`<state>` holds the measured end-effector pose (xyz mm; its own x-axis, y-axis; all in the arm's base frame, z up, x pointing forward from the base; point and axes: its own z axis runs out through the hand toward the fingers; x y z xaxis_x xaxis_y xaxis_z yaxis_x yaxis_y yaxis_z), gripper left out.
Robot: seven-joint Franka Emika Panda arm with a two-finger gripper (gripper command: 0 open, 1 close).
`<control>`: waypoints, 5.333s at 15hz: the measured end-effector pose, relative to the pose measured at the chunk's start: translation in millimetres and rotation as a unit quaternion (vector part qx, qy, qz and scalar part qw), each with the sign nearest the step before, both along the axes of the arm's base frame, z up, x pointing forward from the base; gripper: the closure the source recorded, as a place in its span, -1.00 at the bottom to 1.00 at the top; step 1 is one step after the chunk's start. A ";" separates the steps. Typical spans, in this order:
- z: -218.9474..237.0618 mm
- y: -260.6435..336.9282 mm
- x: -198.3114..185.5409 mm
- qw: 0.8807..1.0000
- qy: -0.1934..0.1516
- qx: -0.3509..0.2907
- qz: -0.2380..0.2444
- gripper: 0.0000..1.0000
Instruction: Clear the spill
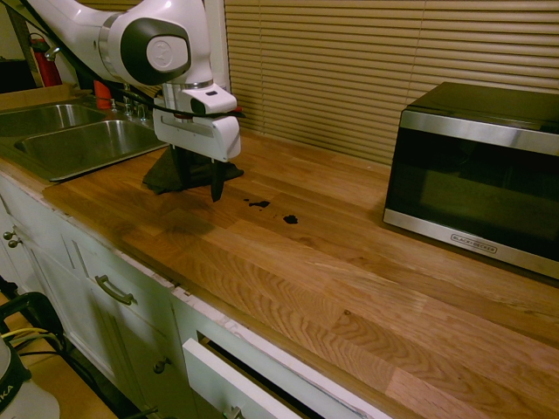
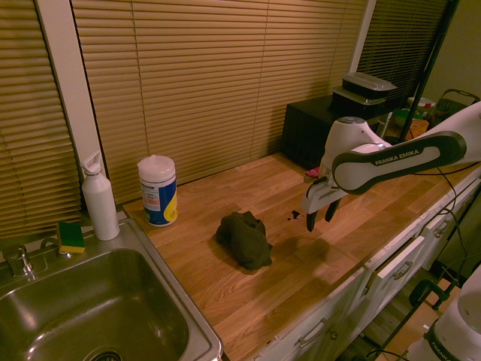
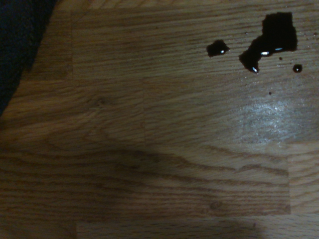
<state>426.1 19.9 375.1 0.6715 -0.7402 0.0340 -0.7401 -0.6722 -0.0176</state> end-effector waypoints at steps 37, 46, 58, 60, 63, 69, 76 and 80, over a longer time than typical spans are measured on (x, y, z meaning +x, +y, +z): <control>-12.4 210.5 111.2 0.996 -0.084 -0.023 0.026 1.00; -11.6 202.1 122.9 0.998 -0.052 -0.042 0.010 1.00; -8.6 123.8 140.5 0.998 -0.046 -0.028 -0.041 1.00; -9.3 105.9 138.8 0.997 -0.047 -0.026 -0.051 1.00; -12.1 72.0 137.1 0.996 -0.051 -0.022 -0.072 1.00; -15.5 -0.4 137.5 0.993 -0.053 -0.013 -0.105 1.00; -18.7 -65.0 127.9 0.989 -0.050 -0.009 -0.140 1.00; -20.6 -106.0 114.0 0.986 -0.051 -0.005 -0.160 1.00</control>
<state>540.0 -86.0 354.5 0.3965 -0.9127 0.0983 -0.9088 -0.4054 -0.0982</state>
